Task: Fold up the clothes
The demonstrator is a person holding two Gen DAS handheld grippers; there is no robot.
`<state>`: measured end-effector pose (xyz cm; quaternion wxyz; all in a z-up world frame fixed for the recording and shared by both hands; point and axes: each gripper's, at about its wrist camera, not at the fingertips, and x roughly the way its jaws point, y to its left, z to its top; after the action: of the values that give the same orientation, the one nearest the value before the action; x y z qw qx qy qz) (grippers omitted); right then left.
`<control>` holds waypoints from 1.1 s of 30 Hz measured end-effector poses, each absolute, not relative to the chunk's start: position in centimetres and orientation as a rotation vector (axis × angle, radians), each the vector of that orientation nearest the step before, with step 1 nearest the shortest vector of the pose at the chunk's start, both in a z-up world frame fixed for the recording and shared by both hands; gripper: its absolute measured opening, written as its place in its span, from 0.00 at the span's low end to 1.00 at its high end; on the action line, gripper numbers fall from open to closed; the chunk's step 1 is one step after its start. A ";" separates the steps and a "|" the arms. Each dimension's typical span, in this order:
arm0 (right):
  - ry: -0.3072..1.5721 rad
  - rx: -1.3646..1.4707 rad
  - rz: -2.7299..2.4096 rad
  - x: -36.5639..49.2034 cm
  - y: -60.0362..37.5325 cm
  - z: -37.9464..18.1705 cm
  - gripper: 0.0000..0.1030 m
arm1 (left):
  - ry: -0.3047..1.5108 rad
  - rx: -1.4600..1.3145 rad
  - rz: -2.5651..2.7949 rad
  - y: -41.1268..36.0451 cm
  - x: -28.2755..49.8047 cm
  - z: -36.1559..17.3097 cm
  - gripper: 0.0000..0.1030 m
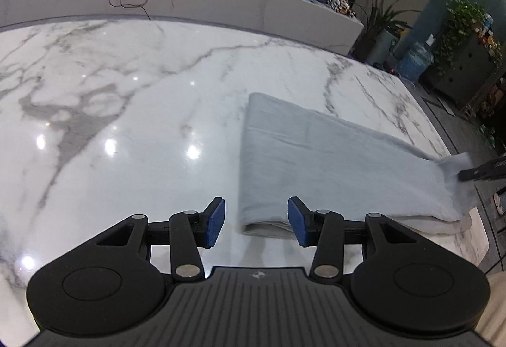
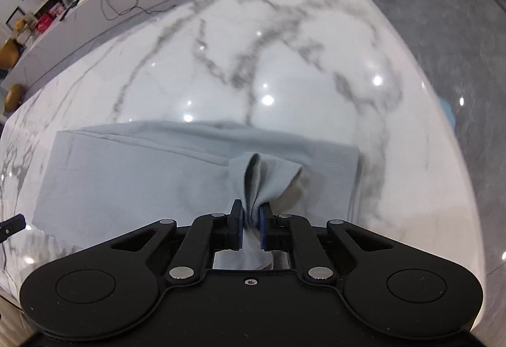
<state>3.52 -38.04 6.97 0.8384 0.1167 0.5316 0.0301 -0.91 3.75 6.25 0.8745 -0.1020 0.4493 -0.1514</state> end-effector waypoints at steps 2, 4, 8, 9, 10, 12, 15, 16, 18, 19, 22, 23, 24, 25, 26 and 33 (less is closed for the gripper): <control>1.090 0.226 0.075 3.4 -37.7 9.4 0.07 | 0.924 -0.225 -0.315 4.1 -1.0 6.3 0.41; 1.068 0.214 0.073 3.1 -37.8 10.8 0.07 | 0.916 -0.230 -0.316 4.3 -1.0 6.5 0.41; 1.077 0.182 -0.006 2.6 -39.6 10.9 0.07 | 0.919 -0.233 -0.312 4.2 -0.7 6.0 0.41; 1.081 0.185 -0.016 2.6 -39.8 10.4 0.07 | 0.923 -0.236 -0.311 4.0 -0.5 5.9 0.41; 1.096 0.190 -0.036 2.7 -40.2 9.4 0.07 | 0.927 -0.240 -0.313 3.8 -0.2 5.8 0.41; 1.119 0.194 -0.062 2.8 -40.6 7.8 0.07 | 0.935 -0.248 -0.322 3.4 0.3 5.5 0.41; 1.158 0.173 -0.093 3.1 -40.6 5.0 0.08 | 0.941 -0.263 -0.342 2.4 1.1 5.0 0.41; 1.167 0.186 -0.101 3.1 -40.9 4.0 0.08 | 0.946 -0.268 -0.346 2.1 1.5 4.8 0.43; 1.173 0.187 -0.116 3.0 -41.1 3.1 0.15 | 0.960 -0.279 -0.350 1.4 2.3 4.2 0.43; 1.176 0.185 -0.121 2.9 -41.1 2.8 0.17 | 0.968 -0.288 -0.353 1.1 2.6 3.9 0.43; 1.172 0.170 -0.123 2.5 -41.5 2.4 0.37 | 0.986 -0.317 -0.359 0.5 3.3 3.0 0.44; 1.168 0.166 -0.125 2.3 -41.7 2.4 0.41 | 0.992 -0.325 -0.359 0.3 3.5 2.7 0.45; 1.163 0.162 -0.134 2.1 -41.9 2.4 0.43 | 0.998 -0.330 -0.355 0.2 3.6 2.4 0.45; 1.160 0.161 -0.143 1.9 -42.3 2.3 0.44 | 1.005 -0.335 -0.347 0.1 3.7 2.1 0.45; 1.159 0.167 -0.150 1.6 -42.6 2.3 0.46 | 1.009 -0.336 -0.338 0.0 3.9 2.0 0.45; 1.162 0.238 -0.150 0.8 -43.9 0.9 0.49 | 1.018 -0.331 -0.324 -0.4 3.8 1.6 0.44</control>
<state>0.85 -43.94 0.95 0.8266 0.1121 0.5470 -0.0706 3.84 -0.40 1.63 0.8478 -0.1570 0.4828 -0.1535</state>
